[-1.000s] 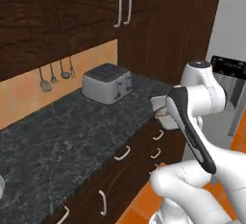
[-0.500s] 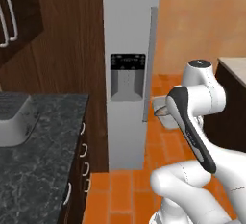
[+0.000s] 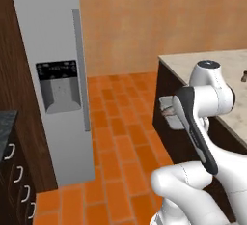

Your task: Take the meat container that has the fish and place it on the second highest rack of the freezer. Then take the vegetable container that has the garlic and onion and place it on the highest rack of the freezer.

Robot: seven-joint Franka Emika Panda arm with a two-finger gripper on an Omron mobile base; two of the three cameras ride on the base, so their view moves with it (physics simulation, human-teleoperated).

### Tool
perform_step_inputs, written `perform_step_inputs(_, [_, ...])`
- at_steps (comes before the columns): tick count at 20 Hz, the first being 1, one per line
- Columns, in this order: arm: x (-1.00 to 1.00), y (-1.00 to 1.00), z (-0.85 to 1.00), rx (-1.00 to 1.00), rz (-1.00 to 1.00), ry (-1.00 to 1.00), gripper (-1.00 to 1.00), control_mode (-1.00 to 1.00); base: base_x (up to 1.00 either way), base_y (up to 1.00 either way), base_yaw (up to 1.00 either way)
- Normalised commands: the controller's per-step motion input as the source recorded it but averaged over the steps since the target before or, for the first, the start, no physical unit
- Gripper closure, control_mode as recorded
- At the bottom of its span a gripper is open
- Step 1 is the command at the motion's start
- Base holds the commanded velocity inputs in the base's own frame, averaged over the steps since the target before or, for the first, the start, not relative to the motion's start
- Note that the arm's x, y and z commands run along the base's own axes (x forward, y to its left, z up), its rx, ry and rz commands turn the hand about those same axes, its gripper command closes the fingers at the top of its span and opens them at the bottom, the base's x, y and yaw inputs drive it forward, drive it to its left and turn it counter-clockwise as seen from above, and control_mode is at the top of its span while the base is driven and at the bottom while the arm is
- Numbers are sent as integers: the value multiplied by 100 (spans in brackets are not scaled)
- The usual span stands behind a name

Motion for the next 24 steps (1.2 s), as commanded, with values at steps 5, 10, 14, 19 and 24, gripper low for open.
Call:
perform_step_inputs(5, [0, 0, 0, 0, 0, 0, 100, 100, 70, -35, 19])
perform_step_inputs(10, [0, 0, 0, 0, 0, 0, 100, 100, 73, -23, 18])
perform_step_inputs(14, [0, 0, 0, 0, 0, 0, 100, 100, 70, -37, 16])
perform_step_inputs(19, [0, 0, 0, 0, 0, 0, 100, 100, 55, -62, 11])
perform_step_inputs(24, [0, 0, 0, 0, 0, 0, 100, 100, 62, -38, 3])
